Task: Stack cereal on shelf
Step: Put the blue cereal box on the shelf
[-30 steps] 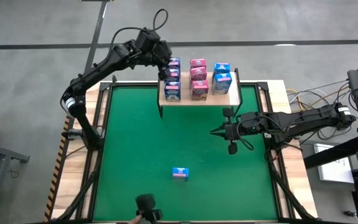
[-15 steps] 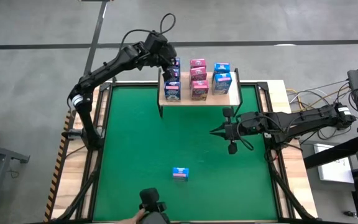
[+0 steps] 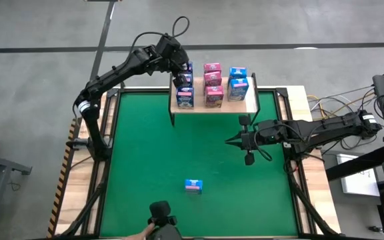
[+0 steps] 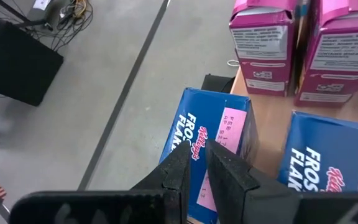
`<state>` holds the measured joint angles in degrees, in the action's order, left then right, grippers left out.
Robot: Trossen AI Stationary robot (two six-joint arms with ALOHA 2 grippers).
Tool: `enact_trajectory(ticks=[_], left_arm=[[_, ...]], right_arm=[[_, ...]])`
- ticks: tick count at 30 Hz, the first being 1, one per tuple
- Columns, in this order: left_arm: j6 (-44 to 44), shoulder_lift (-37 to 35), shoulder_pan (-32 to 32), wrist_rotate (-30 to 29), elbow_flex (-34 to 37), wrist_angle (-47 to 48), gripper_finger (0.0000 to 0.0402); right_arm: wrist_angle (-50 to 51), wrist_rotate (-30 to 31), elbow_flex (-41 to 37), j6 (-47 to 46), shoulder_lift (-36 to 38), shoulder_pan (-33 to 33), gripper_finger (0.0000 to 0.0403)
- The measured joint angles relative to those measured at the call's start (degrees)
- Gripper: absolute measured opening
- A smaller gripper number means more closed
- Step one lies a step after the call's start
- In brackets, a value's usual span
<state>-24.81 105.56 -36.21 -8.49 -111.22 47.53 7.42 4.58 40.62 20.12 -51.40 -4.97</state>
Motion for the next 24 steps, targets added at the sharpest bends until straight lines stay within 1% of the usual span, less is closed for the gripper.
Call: enact_trajectory(ticks=[24], left_arm=[[1.32,-0.53,0.06,-0.05,-0.5,1.62,0.0038]], right_arm=[[0.0,0.0,0.0,0.02,0.0,0.0,0.0013]])
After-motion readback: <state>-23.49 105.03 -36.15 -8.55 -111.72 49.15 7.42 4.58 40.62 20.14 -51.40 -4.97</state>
